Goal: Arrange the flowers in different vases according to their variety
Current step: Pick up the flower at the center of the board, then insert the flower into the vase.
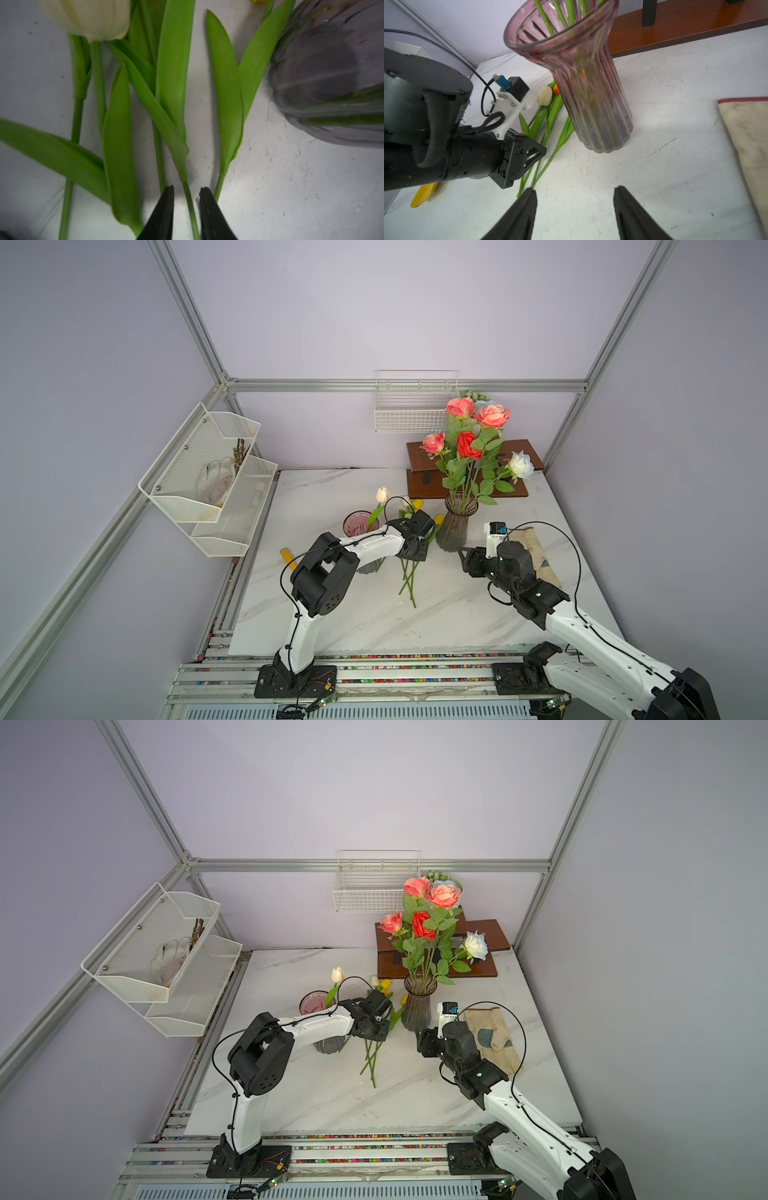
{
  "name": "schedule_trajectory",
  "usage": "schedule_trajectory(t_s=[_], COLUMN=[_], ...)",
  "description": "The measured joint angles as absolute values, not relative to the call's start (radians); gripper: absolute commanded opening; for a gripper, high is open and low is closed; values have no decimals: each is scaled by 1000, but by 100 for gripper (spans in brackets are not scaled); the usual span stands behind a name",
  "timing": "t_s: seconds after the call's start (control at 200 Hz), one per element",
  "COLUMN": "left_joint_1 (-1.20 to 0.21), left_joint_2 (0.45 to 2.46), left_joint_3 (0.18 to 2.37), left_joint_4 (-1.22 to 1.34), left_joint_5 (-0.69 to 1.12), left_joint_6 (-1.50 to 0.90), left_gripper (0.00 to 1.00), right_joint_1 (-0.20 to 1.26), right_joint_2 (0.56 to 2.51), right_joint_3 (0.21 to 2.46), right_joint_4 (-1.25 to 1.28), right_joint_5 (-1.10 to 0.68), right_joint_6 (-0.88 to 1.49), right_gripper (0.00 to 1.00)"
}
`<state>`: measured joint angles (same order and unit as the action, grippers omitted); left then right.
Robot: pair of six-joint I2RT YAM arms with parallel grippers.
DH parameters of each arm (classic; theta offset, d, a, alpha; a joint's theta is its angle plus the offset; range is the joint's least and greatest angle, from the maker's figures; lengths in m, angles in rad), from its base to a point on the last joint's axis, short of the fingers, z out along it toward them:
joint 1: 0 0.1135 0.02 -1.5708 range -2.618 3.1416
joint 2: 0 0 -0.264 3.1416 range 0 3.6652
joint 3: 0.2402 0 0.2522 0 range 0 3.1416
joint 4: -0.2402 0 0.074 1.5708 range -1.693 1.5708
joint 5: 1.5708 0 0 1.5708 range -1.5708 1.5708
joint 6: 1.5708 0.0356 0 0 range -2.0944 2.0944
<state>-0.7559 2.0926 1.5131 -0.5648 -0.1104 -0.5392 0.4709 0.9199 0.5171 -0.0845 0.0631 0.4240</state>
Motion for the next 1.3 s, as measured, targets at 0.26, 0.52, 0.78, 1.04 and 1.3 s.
schedule_trajectory(t_s=[0.26,0.52,0.78,1.04,1.3], left_joint_1=[-757,-765,-769,-765,-698], left_joint_2=[2117,2008,1682,1454,1317], left_joint_3=[1534,1501,1501,1476,1454], left_joint_4=[-564,-611,-615,-599,-522], left_joint_5=[-89,-135,-195,-302,-380], left_joint_6=[-539,-518,-459,-375,-260], left_gripper=[0,0,0,0,0], right_joint_1=[471,471,469,466,466], right_joint_2=[920,921,921,921,929], right_joint_3=[511,497,489,489,489], right_joint_4=[-84,-81,-78,-70,-60], right_joint_5=[63,62,57,31,9], right_joint_6=[422,422,422,427,435], right_gripper=[64,64,64,64,64])
